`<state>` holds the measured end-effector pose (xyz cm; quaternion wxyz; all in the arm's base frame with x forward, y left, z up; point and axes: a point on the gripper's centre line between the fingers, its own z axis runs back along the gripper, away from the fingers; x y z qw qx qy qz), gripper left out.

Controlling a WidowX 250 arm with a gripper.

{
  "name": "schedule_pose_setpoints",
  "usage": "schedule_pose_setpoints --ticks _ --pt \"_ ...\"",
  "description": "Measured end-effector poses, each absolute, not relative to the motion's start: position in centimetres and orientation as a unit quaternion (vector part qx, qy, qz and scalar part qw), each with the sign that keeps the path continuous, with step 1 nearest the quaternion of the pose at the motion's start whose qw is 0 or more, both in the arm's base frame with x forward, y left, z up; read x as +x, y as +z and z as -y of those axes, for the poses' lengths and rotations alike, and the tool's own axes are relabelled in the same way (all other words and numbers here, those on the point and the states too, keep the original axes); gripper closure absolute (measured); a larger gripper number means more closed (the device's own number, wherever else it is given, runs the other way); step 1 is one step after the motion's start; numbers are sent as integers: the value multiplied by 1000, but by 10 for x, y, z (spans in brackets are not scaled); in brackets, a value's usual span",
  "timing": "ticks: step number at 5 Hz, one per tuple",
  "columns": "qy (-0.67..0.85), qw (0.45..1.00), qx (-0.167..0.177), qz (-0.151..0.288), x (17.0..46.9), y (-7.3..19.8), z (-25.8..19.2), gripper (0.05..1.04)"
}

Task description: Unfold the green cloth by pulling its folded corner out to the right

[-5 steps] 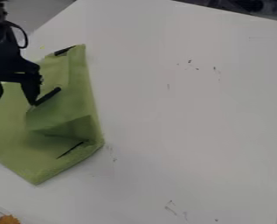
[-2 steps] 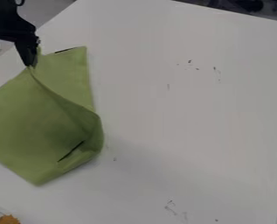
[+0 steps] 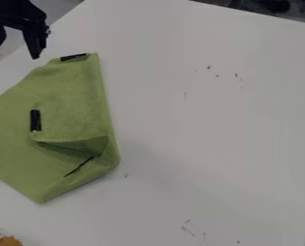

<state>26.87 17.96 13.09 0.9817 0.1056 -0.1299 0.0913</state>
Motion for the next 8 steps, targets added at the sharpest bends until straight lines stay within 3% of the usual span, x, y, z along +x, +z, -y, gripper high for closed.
schedule_pose_setpoints --ticks 2,4,5,8 --pt "80 990 79 84 279 105 -175 83" --pt "127 990 38 53 264 39 -171 83" --pt "146 986 31 80 263 18 -175 83" --pt "173 978 47 103 259 13 -191 118"
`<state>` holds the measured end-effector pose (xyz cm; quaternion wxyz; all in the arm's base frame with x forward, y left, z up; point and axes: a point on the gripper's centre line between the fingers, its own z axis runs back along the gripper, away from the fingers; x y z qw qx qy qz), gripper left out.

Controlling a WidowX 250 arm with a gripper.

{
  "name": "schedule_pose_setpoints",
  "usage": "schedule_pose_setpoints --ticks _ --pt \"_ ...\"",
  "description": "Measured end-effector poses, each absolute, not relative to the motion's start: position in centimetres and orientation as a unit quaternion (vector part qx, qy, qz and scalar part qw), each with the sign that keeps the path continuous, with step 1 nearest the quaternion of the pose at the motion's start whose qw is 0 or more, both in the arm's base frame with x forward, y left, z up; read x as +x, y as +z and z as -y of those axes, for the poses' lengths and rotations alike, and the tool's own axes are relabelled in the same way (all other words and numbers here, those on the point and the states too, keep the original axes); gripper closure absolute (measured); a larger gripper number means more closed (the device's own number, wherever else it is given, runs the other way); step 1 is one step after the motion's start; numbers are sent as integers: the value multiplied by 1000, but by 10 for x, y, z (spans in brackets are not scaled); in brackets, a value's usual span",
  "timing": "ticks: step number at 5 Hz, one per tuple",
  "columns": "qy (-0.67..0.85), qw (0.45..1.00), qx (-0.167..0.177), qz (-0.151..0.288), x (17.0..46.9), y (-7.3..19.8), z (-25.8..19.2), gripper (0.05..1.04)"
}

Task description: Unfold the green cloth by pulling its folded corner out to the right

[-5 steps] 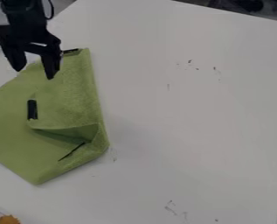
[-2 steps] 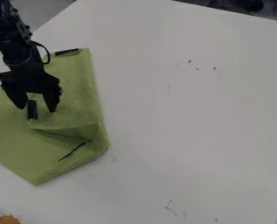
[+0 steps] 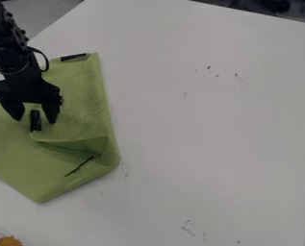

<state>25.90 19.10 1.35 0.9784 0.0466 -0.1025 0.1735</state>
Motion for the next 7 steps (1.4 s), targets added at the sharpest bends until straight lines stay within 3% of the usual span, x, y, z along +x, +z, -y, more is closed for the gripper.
schedule_pose_setpoints --ticks 2,3,4,6,7 --pt "174 979 43 96 258 10 -189 704" --pt "174 979 47 97 260 11 -189 896" --pt "170 980 48 96 260 11 -187 988" --pt "127 984 68 103 281 37 -147 1014" --pt "99 988 66 95 297 40 -106 1015"
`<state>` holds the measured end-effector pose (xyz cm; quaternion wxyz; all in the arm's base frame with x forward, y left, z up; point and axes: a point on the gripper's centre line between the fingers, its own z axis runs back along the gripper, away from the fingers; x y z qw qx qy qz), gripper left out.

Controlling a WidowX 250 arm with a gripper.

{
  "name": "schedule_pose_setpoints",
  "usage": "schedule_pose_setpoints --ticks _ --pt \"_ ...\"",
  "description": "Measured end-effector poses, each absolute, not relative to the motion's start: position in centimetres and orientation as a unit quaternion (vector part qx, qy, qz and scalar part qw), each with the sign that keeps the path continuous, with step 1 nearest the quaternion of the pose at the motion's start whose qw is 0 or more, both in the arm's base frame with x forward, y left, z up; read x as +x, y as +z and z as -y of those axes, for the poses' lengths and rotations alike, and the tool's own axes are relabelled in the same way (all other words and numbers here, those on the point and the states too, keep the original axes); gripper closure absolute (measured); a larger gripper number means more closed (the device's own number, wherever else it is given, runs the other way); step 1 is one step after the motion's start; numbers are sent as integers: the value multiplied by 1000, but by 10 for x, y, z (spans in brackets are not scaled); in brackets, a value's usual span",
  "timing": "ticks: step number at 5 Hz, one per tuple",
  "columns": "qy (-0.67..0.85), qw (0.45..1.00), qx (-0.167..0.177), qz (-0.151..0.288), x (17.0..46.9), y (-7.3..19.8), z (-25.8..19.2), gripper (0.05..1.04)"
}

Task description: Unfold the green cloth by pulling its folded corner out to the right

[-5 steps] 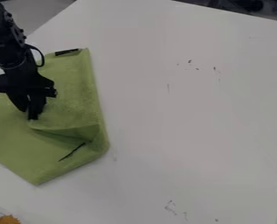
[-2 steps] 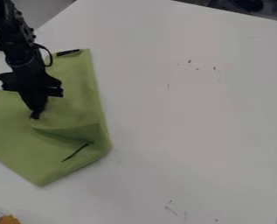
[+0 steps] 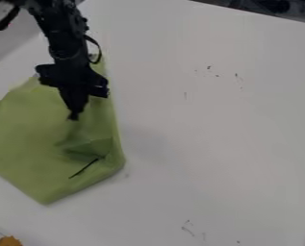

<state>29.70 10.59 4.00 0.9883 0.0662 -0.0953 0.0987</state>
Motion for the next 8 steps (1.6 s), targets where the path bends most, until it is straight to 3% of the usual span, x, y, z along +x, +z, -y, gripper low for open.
schedule_pose_setpoints --ticks 1,3,5,6,8 --pt "65 990 50 114 328 44 -71 1015" --pt "9 996 26 89 378 23 -17 1015" --pt "0 997 13 72 411 11 6 998" --pt "-2 997 8 83 424 10 20 840" --pt "-14 996 -1 82 432 12 55 259"
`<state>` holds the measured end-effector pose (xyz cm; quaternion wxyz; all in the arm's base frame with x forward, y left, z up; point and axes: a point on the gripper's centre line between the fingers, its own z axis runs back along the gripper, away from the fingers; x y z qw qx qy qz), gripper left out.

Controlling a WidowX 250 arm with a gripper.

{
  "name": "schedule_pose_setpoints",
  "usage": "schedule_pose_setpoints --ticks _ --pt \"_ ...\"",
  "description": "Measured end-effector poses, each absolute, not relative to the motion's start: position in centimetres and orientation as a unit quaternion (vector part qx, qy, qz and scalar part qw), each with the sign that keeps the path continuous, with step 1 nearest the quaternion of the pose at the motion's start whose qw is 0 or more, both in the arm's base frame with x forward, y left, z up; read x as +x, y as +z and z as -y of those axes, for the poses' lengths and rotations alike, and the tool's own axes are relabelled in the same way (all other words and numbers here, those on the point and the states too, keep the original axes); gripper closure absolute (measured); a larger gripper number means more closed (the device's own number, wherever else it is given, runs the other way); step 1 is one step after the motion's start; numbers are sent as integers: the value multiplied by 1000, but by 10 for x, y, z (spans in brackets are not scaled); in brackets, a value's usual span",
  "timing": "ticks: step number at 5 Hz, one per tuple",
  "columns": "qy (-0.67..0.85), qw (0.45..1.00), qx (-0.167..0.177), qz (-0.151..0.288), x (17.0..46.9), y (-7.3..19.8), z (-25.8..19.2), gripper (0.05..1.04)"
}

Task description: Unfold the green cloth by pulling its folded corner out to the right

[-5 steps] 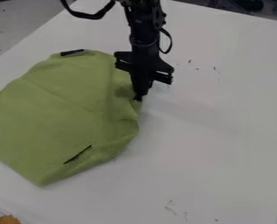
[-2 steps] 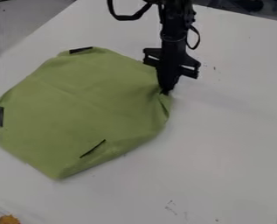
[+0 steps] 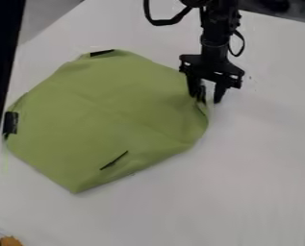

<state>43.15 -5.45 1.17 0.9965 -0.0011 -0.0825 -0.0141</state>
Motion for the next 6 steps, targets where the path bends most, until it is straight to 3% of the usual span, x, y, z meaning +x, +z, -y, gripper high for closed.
schedule_pose_setpoints --ticks 1,3,5,6 --pt "-13 997 4 81 429 12 66 62" --pt "-23 996 28 79 422 13 92 73" --pt "-44 992 52 105 428 63 126 75" --pt "-44 993 50 97 429 76 128 75"
